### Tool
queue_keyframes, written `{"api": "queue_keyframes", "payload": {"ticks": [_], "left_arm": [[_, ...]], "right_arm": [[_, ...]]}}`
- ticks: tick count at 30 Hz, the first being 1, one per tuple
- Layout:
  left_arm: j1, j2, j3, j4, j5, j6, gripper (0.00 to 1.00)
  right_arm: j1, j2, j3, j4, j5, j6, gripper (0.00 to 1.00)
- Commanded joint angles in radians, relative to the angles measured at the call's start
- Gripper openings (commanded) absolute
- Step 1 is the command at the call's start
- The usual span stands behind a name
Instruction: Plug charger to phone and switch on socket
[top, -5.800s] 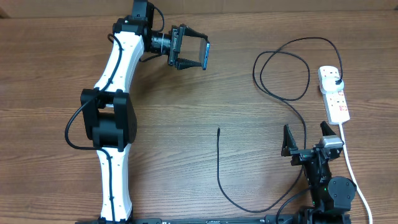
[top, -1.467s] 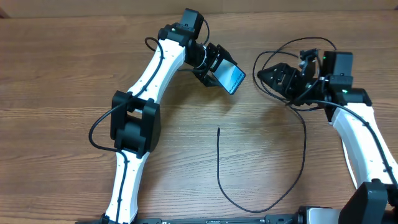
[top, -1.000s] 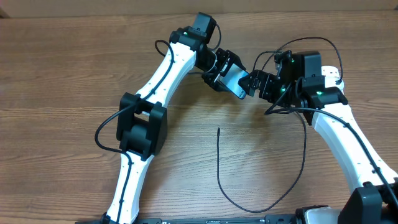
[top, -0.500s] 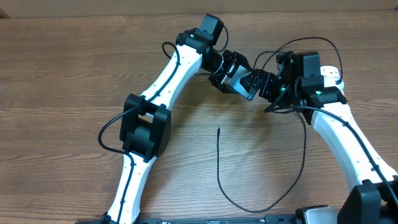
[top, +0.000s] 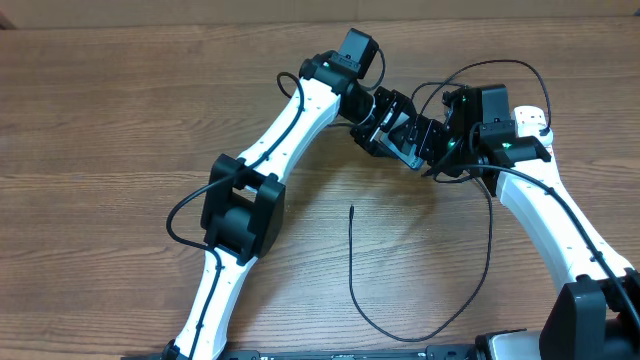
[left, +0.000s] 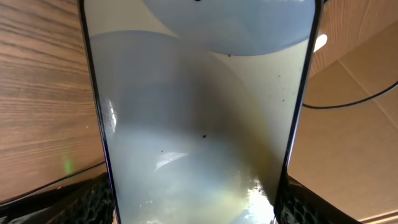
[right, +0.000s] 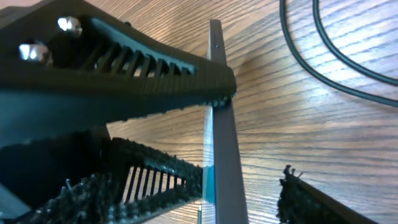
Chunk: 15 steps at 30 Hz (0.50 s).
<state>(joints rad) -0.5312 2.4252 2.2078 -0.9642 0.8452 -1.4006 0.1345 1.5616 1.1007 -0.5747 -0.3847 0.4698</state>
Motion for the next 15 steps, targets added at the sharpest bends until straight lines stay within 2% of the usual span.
{"api": "queue_keyframes", "payload": {"ticks": [1, 6, 8, 11, 15], "left_arm": [[-0.016, -0.005, 0.034, 0.006, 0.047, -0.011, 0.04], [-0.019, -0.005, 0.034, 0.026, 0.069, -0.014, 0.04], [-0.019, -0.005, 0.034, 0.031, 0.09, -0.013, 0.04], [-0.019, -0.005, 0.034, 0.031, 0.091, -0.013, 0.04], [-0.024, -0.005, 0.034, 0.031, 0.092, -0.013, 0.04]], "right_arm": [[0.002, 0.002, 0.018, 0.003, 0.018, 0.002, 0.76], [0.002, 0.002, 0.018, 0.003, 0.018, 0.002, 0.62], [0.002, 0.002, 0.018, 0.004, 0.019, 0.002, 0.53], [0.002, 0.002, 0.018, 0.004, 0.019, 0.002, 0.47], [0.002, 0.002, 0.018, 0.003, 0.023, 0.002, 0.45]]}}
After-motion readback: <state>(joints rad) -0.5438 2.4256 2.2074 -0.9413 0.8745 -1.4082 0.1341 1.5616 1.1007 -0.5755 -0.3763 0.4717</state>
